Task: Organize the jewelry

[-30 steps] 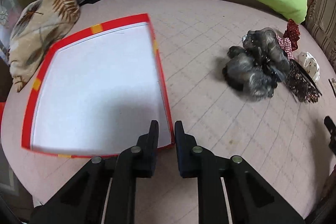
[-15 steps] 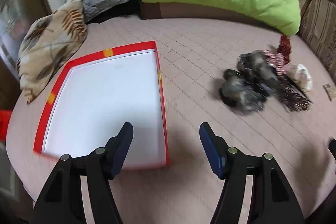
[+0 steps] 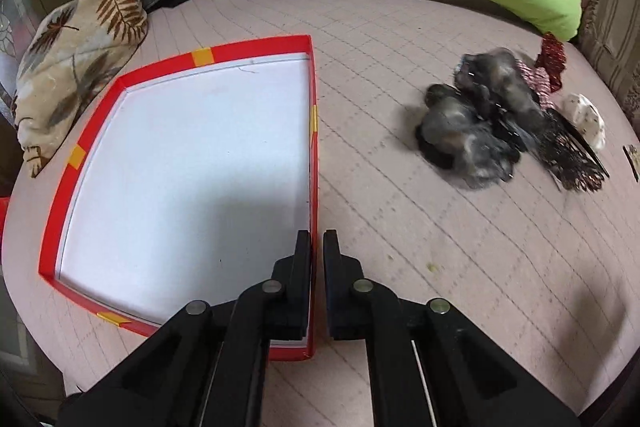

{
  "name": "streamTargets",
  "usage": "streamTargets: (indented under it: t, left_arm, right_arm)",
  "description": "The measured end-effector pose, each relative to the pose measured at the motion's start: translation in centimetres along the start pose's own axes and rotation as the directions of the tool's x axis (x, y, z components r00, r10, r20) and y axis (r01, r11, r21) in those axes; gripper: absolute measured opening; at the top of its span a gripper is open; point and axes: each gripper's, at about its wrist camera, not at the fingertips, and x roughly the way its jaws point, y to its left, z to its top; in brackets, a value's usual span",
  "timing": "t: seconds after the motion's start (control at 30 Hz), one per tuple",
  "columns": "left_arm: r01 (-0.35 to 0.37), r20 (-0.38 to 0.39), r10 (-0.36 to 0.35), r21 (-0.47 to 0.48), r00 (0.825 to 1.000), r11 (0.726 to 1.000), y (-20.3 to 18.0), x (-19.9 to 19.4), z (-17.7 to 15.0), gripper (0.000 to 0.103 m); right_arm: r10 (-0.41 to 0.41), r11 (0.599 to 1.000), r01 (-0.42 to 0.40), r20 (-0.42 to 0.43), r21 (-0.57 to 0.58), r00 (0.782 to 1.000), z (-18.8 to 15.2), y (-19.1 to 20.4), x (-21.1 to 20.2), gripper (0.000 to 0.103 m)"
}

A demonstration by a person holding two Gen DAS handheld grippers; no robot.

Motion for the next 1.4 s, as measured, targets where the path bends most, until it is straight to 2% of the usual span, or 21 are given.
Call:
streamTargets:
  t: [0.13, 0.2, 0.23, 0.27, 0.3, 0.33, 0.37, 0.43, 0.5, 0.63, 0.73, 0.93, 1.4]
  left_arm:
    - [0.002, 0.045, -0.003, 0.016, 0.999, 1.0, -1.6, -1.8, -0.9, 0.006]
    - [-0.014, 0.112, 0.012, 0.017, 0.994, 1.0, -2.1, -3.8, -0.9, 0.007]
    - [-0.019, 0.154, 0.015, 0.021, 0.988, 1.0, -2.5, -5.3, -0.9, 0.014]
    - [-0.018, 0.181, 0.013, 0.027, 0.983, 0.999, -2.8, -6.2, -1.0, 0.034]
    - [-0.014, 0.219, 0.006, 0.032, 0.976, 0.999, -3.1, -7.6, -1.1, 0.047]
    - [-0.014, 0.265, 0.005, 0.032, 0.964, 0.999, -3.5, -9.0, -1.4, 0.068]
    - [-0.017, 0.298, 0.007, 0.029, 0.955, 0.999, -3.4, -9.9, -1.4, 0.075]
    - [-0.028, 0.36, 0.012, 0.037, 0.933, 0.999, -3.7, -12.0, -1.8, 0.077]
    - [-0.023, 0.371, 0.004, 0.044, 0.929, 0.999, -4.0, -12.8, -2.1, 0.077]
    - [0.037, 0.351, -0.051, 0.045, 0.935, 0.998, -3.9, -13.6, -3.1, 0.077]
    - [0.06, 0.341, -0.077, 0.06, 0.937, 0.996, -4.3, -14.0, -3.8, 0.077]
    - [0.067, 0.333, -0.092, 0.086, 0.938, 0.994, -5.0, -14.1, -4.7, 0.077]
    - [0.067, 0.338, -0.092, 0.084, 0.937, 0.994, -5.1, -14.5, -5.2, 0.077]
  right_arm:
    - [0.005, 1.0, -0.006, -0.004, -0.006, 1.0, -0.1, 0.2, -0.1, 0.098]
    - [0.001, 1.0, -0.001, -0.011, -0.006, 1.0, 0.1, 0.2, -0.1, 0.098]
    - [-0.003, 1.0, 0.003, -0.012, -0.006, 1.0, 0.1, 0.2, -0.1, 0.098]
    - [-0.013, 1.0, 0.013, -0.011, -0.008, 1.0, 0.2, 0.2, -0.1, 0.098]
    - [-0.02, 1.0, 0.02, -0.008, -0.011, 1.0, 0.3, 0.3, -0.2, 0.098]
    - [-0.024, 1.0, 0.024, -0.007, -0.011, 1.0, 0.3, 0.3, -0.3, 0.098]
    - [-0.028, 1.0, 0.028, -0.006, -0.009, 1.0, 0.4, 0.3, -0.4, 0.098]
    - [-0.031, 1.0, 0.031, 0.0, -0.004, 1.0, 0.4, 0.3, -0.7, 0.095]
    - [-0.052, 0.999, 0.052, -0.006, -0.016, 0.999, 0.4, 0.6, -0.8, 0.089]
    - [-0.084, 0.996, 0.084, -0.003, -0.033, 0.996, 0.3, 0.9, -1.1, 0.082]
    - [-0.089, 0.996, 0.088, -0.011, -0.028, 0.996, 0.2, 0.9, -1.3, 0.082]
    - [-0.091, 0.996, 0.091, -0.044, -0.006, 0.995, 0.1, 0.9, -1.3, 0.082]
    - [-0.181, 0.982, 0.177, -0.05, -0.068, 0.982, 0.2, 0.7, -1.7, 0.082]
